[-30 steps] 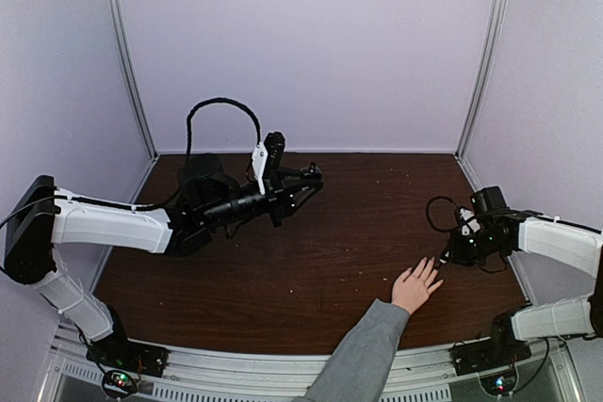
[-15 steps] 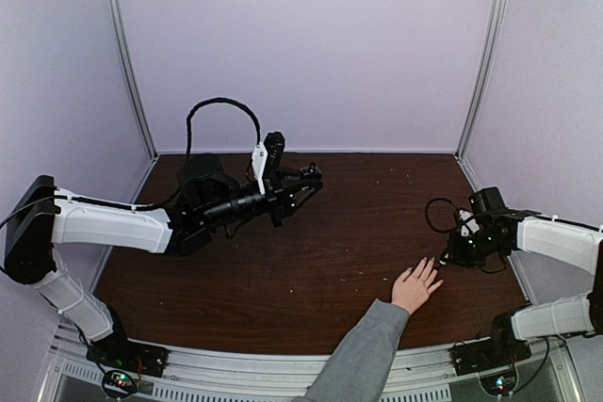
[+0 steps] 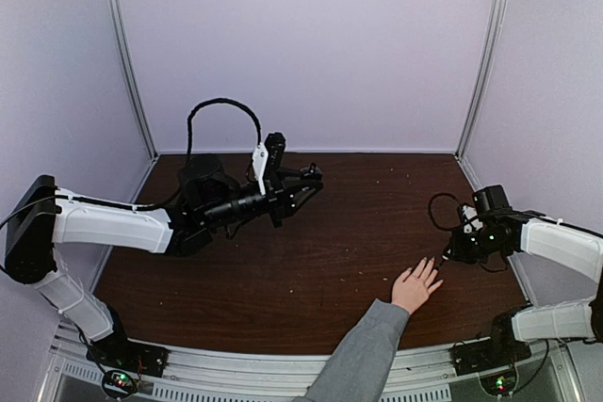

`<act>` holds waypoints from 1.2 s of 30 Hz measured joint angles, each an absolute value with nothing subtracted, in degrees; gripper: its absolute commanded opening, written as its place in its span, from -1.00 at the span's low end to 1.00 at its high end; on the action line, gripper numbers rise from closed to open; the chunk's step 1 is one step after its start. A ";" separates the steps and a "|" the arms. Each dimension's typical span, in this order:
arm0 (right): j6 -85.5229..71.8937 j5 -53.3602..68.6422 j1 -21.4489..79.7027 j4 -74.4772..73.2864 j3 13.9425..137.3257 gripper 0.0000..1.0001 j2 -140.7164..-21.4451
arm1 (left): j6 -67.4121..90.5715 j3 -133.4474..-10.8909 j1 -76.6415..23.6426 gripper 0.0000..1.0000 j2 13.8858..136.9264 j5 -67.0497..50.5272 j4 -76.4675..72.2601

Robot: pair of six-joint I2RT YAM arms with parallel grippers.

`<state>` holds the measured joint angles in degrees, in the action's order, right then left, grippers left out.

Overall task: Paint the nails
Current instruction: Paint the hand on the nail.

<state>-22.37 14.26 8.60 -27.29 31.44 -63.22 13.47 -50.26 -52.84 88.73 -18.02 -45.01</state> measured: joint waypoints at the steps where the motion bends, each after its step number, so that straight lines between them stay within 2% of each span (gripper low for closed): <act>1: -22.37 14.22 8.60 -27.22 31.44 -1.00 -63.22 | 13.47 -50.26 -52.84 -1.00 88.75 -18.02 -45.04; 36: -22.31 16.64 8.60 -27.14 31.44 -1.00 -65.60 | 13.52 -50.26 -52.82 -1.00 88.82 -18.02 -45.04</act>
<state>-22.31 16.64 8.60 -27.14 31.44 -65.60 13.52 -50.26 -52.82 88.82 -18.02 -45.04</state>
